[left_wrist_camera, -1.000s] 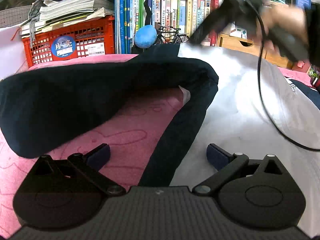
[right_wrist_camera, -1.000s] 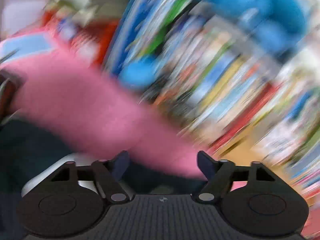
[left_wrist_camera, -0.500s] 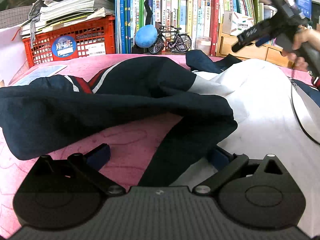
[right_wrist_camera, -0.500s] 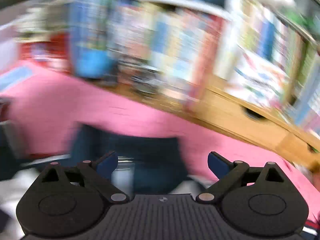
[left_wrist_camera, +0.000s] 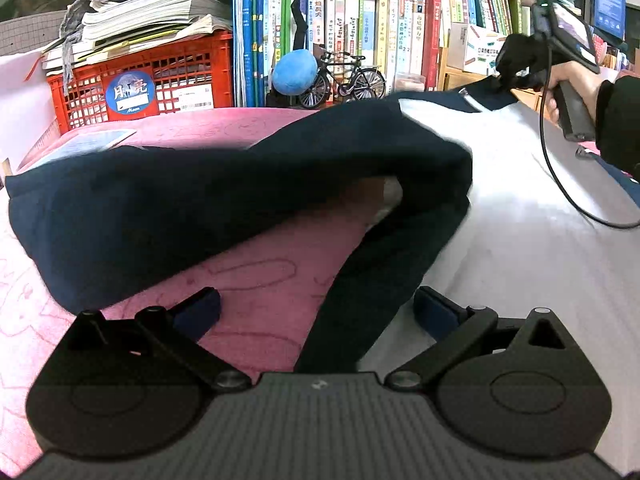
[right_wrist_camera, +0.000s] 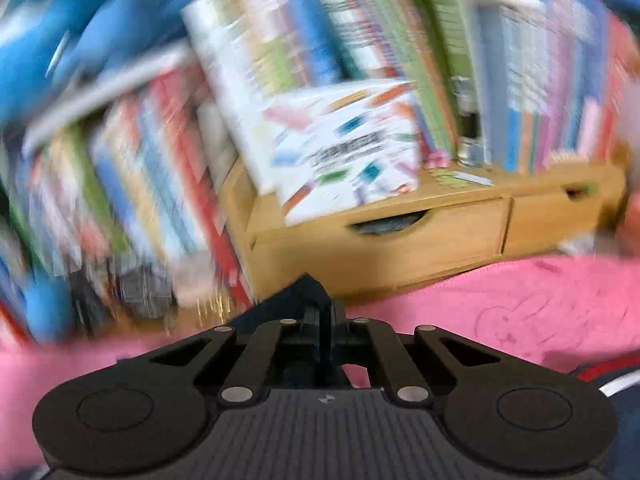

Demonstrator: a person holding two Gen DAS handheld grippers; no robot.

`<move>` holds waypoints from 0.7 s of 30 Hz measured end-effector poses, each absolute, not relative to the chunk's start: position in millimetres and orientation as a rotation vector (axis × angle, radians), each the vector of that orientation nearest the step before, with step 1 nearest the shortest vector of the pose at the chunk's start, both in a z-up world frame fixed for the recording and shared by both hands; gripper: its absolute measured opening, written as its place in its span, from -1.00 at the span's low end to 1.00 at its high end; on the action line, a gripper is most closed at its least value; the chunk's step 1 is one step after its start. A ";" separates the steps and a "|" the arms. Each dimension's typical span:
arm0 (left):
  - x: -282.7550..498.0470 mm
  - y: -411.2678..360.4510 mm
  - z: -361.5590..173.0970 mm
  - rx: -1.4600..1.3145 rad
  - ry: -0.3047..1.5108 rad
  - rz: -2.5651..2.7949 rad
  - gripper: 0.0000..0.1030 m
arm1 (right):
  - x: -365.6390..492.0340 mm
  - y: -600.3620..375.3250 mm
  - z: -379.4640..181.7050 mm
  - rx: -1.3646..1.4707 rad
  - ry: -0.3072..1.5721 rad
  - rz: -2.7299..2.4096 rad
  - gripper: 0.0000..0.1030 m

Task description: Fold clothes

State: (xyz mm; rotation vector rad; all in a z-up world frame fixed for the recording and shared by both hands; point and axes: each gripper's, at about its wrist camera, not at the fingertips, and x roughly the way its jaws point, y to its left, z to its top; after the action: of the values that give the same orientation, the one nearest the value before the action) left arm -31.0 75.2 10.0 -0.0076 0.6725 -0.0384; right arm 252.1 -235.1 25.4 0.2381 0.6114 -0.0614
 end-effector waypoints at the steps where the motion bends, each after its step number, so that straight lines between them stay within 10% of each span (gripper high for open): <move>1: -31.0 75.1 9.9 -0.006 0.673 -0.038 1.00 | 252.2 -231.3 21.8 0.204 0.644 -0.049 -0.63; 4: -31.1 75.2 9.7 -0.007 0.672 -0.036 1.00 | 233.1 -199.6 26.5 -0.003 0.649 -0.072 0.52; 8: -30.3 75.5 9.1 -0.011 0.673 -0.035 1.00 | 194.5 -150.3 44.5 -0.187 0.560 -0.016 0.97; 21: -75.3 172.4 77.8 -0.306 0.551 -0.153 1.00 | 58.5 -119.4 8.7 -0.274 0.696 0.399 0.98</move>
State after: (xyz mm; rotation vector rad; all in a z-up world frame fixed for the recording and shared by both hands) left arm -75.3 172.4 77.8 -0.3061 0.5505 -0.1534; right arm 58.5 -119.4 8.7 -0.2742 0.6959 0.3987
